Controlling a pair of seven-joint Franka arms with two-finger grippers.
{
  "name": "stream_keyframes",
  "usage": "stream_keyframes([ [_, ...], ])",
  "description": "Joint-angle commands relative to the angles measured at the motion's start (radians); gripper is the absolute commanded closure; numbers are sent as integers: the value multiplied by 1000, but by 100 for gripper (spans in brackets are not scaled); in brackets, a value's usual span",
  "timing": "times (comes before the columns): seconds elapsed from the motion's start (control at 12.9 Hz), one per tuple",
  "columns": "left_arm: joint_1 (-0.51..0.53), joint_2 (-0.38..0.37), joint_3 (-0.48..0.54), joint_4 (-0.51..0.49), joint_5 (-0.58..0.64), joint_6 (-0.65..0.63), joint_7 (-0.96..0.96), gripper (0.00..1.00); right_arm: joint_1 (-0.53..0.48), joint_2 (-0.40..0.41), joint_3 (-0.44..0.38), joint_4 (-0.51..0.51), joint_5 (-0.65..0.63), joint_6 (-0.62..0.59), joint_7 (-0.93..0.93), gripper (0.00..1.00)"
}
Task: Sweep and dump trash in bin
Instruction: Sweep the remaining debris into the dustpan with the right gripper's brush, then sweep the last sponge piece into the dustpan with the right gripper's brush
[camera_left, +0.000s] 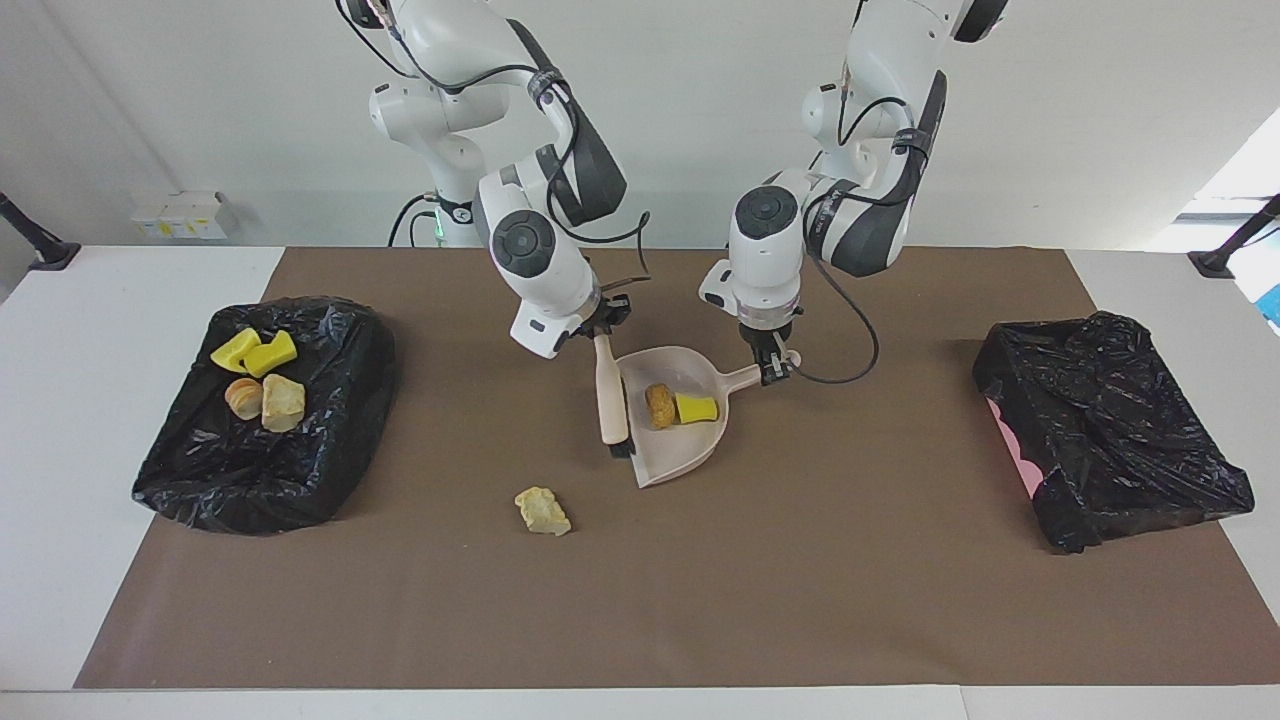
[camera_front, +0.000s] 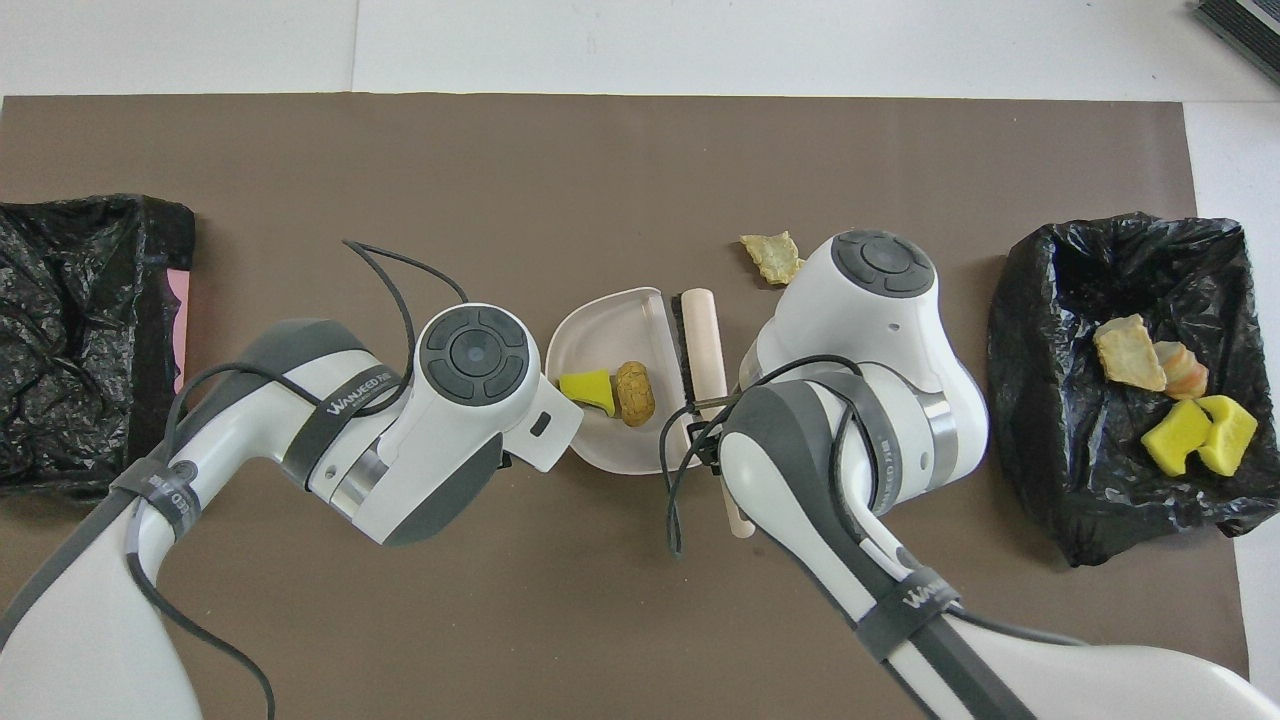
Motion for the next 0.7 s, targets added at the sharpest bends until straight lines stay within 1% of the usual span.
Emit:
stream_keyframes([
  [0.0,0,-34,11,-37,-31,44,0,100,-36,15,0,47,-153,-27,-24,100],
  [0.16,1,-31,15,-36,-58,49,-91,100,-62,21,2,47,-303,11,-28,100],
  [0.31,0,-31,15,-34,-58,52,-108,100,-109,36,3,44,-386,60,-54,100],
  [0.47,0,-31,15,-34,-58,53,-148,100,-134,75,3,54,-462,77,-146,100],
  [0.54,0,-32,17,-37,-58,55,-160,100,-134,114,2,94,-504,68,-169,100],
  [0.62,-2,-34,15,-37,-57,55,-162,100,-134,157,3,161,-538,59,-180,100],
])
